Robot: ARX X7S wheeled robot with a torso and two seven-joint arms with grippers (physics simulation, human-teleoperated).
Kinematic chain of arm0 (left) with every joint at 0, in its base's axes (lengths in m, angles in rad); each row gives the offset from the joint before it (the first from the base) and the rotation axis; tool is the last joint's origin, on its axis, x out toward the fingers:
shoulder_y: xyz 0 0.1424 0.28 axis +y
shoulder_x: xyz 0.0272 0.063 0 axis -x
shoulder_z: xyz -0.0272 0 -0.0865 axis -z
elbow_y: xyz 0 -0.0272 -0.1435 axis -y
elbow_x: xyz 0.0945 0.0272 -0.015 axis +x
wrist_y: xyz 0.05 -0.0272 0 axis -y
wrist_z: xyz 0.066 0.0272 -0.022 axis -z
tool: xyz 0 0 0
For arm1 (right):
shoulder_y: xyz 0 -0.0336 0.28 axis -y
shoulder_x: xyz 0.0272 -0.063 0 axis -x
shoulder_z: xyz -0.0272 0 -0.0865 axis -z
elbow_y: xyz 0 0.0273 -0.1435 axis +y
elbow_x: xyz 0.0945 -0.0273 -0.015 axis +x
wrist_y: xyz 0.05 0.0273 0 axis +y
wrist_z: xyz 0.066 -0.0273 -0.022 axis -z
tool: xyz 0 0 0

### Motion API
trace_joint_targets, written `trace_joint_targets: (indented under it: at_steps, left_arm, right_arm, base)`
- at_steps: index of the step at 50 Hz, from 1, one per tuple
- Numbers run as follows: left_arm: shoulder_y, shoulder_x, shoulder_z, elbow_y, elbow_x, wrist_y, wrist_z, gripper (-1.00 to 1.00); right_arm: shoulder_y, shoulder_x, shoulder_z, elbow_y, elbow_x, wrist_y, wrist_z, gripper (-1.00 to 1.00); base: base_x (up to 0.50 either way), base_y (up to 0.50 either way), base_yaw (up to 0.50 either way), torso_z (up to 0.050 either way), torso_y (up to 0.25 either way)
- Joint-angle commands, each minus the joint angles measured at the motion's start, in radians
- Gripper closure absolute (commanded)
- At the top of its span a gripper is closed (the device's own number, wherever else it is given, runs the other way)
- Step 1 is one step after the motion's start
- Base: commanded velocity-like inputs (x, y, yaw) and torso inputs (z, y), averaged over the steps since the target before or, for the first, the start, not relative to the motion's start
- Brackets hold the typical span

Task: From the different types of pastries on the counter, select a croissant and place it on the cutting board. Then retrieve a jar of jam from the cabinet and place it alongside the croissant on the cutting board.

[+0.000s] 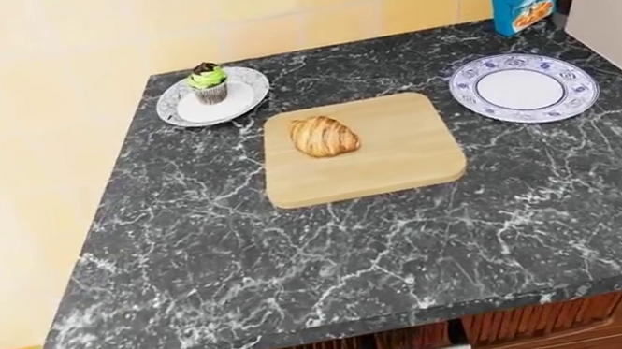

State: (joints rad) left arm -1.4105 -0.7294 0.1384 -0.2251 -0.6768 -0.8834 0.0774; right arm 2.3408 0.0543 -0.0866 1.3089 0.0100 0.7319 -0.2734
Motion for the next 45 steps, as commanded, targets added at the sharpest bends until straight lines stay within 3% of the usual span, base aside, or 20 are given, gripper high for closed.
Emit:
trace_joint_targets:
  at_steps: [1,20,42,45]
  left_arm:
    - [-0.011,0.037,0.037,0.001,0.001,0.006,0.024,-1.0]
    - [-0.011,0.041,0.031,0.017,-0.012,-0.006,0.013,-1.0]
    - [0.044,0.023,-0.033,0.095,-0.073,-0.049,-0.031,-1.0]
    - [0.042,0.022,-0.033,0.099,-0.077,-0.054,-0.031,-1.0]
  right_arm:
    - [0.007,0.001,0.005,0.0,-0.009,0.006,0.013,1.0]
    - [0.011,0.0,0.005,0.0,-0.012,0.04,0.001,1.0]
    - [0.015,0.001,0.08,-0.012,-0.025,0.277,0.014,1.0]
    - [-0.135,0.047,0.056,-0.004,-0.028,0.129,-0.043,1.0]
  base:
    - [0.31,0.07,0.0,0.0,0.0]
    - [0.32,0.07,0.0,0.0,0.001]
    - [0.0,0.0,0.0,0.0,0.001]
    - [0.0,0.0,0.0,0.0,0.0]
